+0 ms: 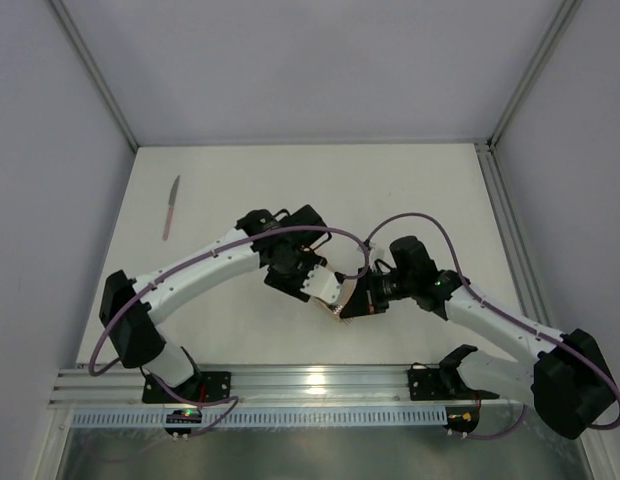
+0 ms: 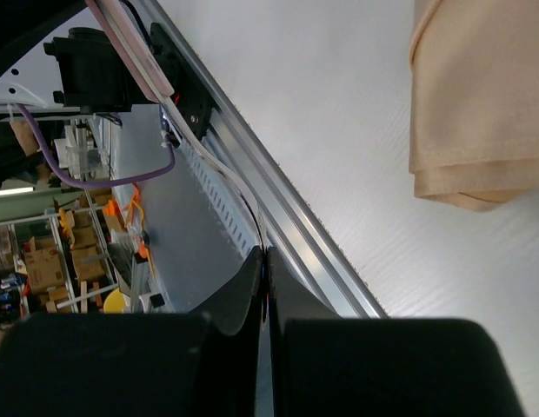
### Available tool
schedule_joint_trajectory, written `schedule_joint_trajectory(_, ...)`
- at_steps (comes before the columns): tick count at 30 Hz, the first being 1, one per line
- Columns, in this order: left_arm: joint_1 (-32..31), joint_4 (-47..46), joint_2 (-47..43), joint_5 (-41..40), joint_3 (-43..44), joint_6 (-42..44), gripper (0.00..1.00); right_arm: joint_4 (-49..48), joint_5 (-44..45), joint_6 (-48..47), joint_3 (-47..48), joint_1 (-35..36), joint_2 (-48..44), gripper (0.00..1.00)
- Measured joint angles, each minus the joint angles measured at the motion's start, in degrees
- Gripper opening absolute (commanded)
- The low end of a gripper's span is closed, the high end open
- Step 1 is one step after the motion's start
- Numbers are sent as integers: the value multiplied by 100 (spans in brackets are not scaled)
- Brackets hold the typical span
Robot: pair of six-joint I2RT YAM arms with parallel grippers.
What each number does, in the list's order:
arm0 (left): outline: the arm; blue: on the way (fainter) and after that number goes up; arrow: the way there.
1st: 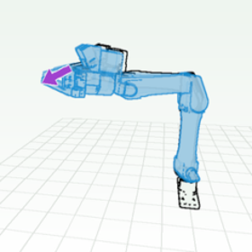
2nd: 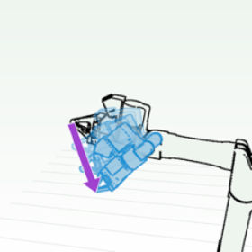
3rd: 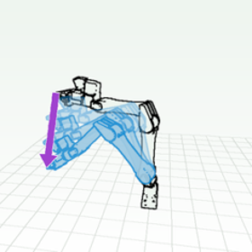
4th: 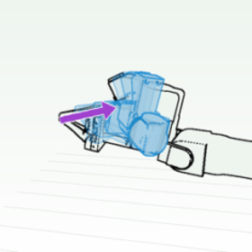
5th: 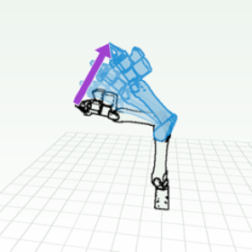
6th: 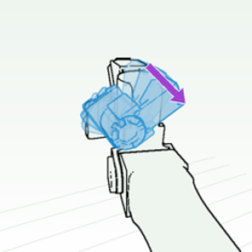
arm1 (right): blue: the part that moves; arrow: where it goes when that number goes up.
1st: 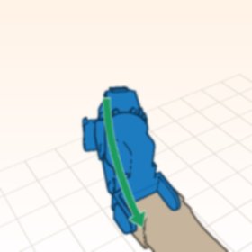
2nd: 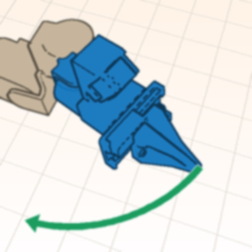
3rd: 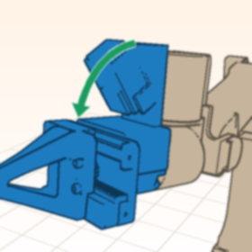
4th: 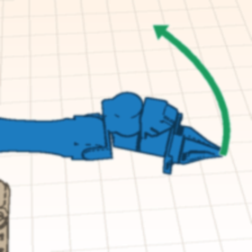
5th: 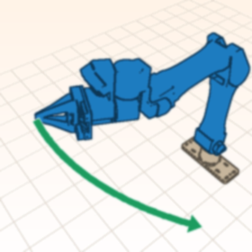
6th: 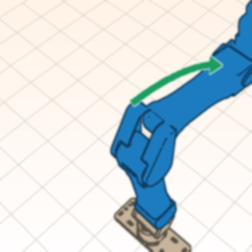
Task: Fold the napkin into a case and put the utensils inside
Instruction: Pass from the left arm to the right, then stuff the fork into the folded napkin.
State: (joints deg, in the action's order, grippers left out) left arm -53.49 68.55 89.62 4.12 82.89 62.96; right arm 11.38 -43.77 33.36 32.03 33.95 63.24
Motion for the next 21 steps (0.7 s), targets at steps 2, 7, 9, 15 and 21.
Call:
schedule_joint_trajectory(2,33,-57,107,109,155,-162,57,247,-35,-7,-48,-164,-243,3)
schedule_joint_trajectory(7,411,-190,413,610,774,-769,61,861,-299,15,-212,-651,-780,3)
schedule_joint_trajectory(9,748,-275,533,831,1043,-1132,62,1335,-334,-35,-238,-927,-960,3)
schedule_joint_trajectory(15,1722,-778,852,1231,1217,-2164,58,2518,-468,-479,-221,-1502,-839,3)
schedule_joint_trajectory(21,1827,-1445,1379,1128,811,-3182,54,2879,-568,-780,-50,-1775,-219,3)
